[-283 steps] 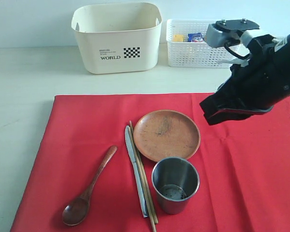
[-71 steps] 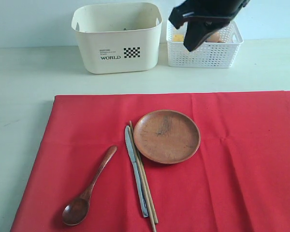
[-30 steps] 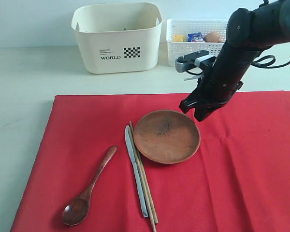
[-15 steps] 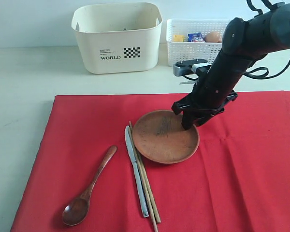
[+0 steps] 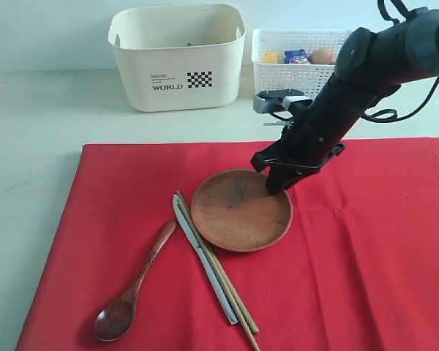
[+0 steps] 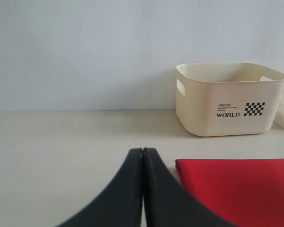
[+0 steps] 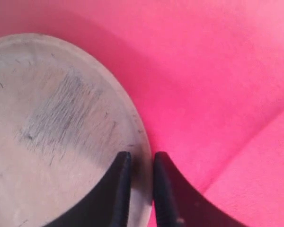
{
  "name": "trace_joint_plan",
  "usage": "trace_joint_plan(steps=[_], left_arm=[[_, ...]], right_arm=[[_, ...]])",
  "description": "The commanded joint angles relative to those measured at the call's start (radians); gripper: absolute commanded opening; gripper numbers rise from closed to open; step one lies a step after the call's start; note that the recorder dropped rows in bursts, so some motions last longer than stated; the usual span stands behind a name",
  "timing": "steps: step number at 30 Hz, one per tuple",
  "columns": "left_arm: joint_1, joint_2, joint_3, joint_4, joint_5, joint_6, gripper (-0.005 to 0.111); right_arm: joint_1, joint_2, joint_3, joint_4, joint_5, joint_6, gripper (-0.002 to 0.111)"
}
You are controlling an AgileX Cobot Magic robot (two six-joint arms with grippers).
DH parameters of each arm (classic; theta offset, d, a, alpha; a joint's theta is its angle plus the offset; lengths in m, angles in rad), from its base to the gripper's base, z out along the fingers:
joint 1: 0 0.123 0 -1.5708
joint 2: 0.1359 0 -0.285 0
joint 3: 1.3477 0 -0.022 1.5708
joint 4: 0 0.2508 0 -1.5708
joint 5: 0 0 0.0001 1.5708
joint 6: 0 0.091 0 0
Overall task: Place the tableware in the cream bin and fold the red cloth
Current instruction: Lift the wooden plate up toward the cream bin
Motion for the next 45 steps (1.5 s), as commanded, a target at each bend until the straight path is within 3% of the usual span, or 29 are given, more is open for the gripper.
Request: trace_joint_plan(steps=[1,13,26,45], left_arm=[[-0.008,-0.007,0.003,-0.012,-0.002,-0.003,0.001],[-0.008,-0.007,0.003,-0.012,-0.002,-0.003,0.001],[-0.008,-0.007,0.003,-0.012,-0.002,-0.003,0.001],[-0.008,-0.007,0.003,-0.012,-0.002,-0.003,0.001]], right_arm=[[0.0,0.007,-0.001,-0.015,0.009,-0.018,0.0],[-0.004,-0.132,-0.001,-0.03,0.038,-0.018,0.0],[-0.08,-0.222,-0.001,0.016,0.115,-0.015,0.0],[-0.102,-0.228,-0.135,0.262,0.085,-0.018,0.0]])
